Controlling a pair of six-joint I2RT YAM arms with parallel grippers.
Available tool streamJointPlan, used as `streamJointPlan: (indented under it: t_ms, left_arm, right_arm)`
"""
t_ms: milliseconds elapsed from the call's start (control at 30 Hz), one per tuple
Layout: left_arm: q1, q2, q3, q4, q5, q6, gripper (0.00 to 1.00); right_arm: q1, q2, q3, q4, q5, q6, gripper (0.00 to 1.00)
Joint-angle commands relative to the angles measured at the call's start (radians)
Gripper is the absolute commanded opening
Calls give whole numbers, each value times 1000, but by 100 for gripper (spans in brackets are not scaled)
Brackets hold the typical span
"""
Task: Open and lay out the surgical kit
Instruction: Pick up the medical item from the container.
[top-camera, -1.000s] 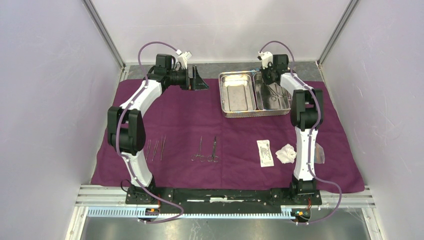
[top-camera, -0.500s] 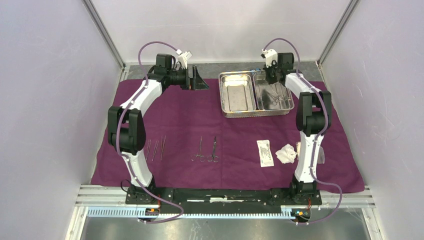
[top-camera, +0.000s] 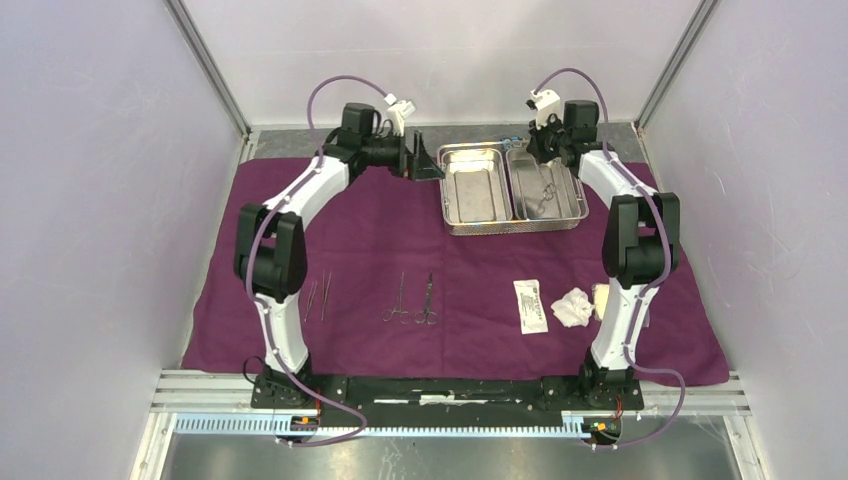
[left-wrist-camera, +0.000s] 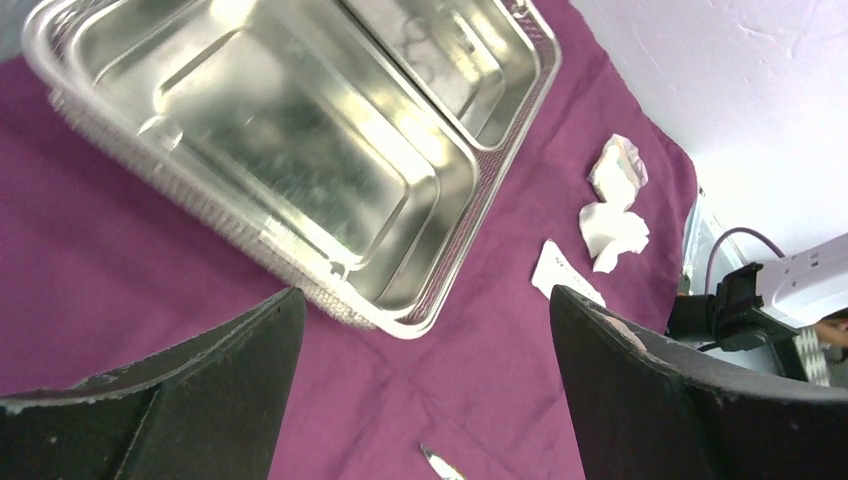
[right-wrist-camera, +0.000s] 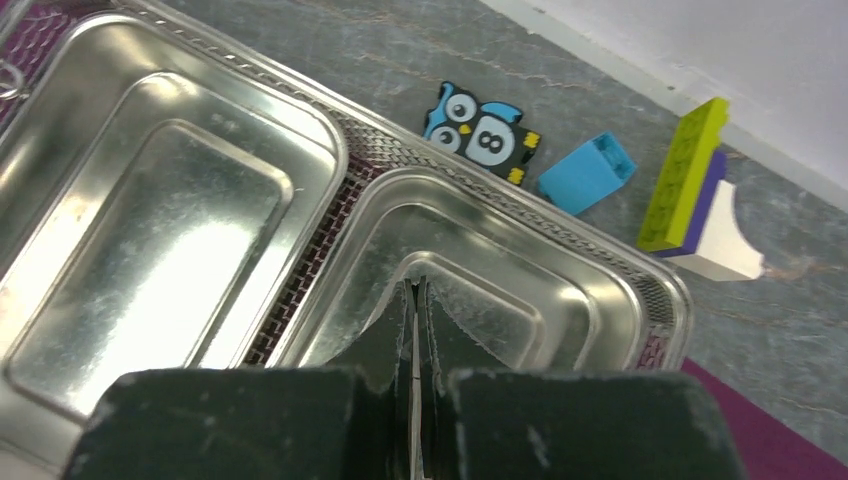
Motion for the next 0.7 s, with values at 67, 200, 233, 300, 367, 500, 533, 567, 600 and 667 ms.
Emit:
streamJointPlan:
  t_ms: [67, 200, 233, 300, 367, 500, 533, 567, 600, 667]
  left_arm:
    - [-82, 97, 156, 150, 61, 28, 95]
    - [-117, 174, 271, 160, 72, 12, 95]
    - [-125, 195, 296, 160, 78, 11, 95]
    - [-141, 227, 343, 162, 73, 6, 95]
    - [-159, 256, 385, 172, 73, 4, 95]
    - [-180, 300, 423, 251, 61, 0, 95]
    - [-184, 311, 429, 286, 60, 0, 95]
    - [-186, 325, 439, 309, 59, 0, 95]
    - [-188, 336, 451, 333, 61, 1, 95]
    - [-190, 373, 486, 365, 79, 23, 95]
  right_arm:
    - [-4, -91, -30, 55, -102, 72, 0]
    - [-2, -118, -42, 64, -131, 104, 0]
    - [-1, -125, -44, 68, -137, 112, 0]
    - [1, -138, -51, 77, -151, 129, 0]
    - [5, -153, -60, 86, -159, 140, 0]
    - [10, -190, -86, 105, -165, 153, 0]
    - [11, -196, -92, 107, -168, 153, 0]
    - [11, -202, -96, 108, -171, 153, 0]
    - [11, -208, -101, 110, -175, 153, 0]
    - [12, -221, -114, 112, -187, 153, 0]
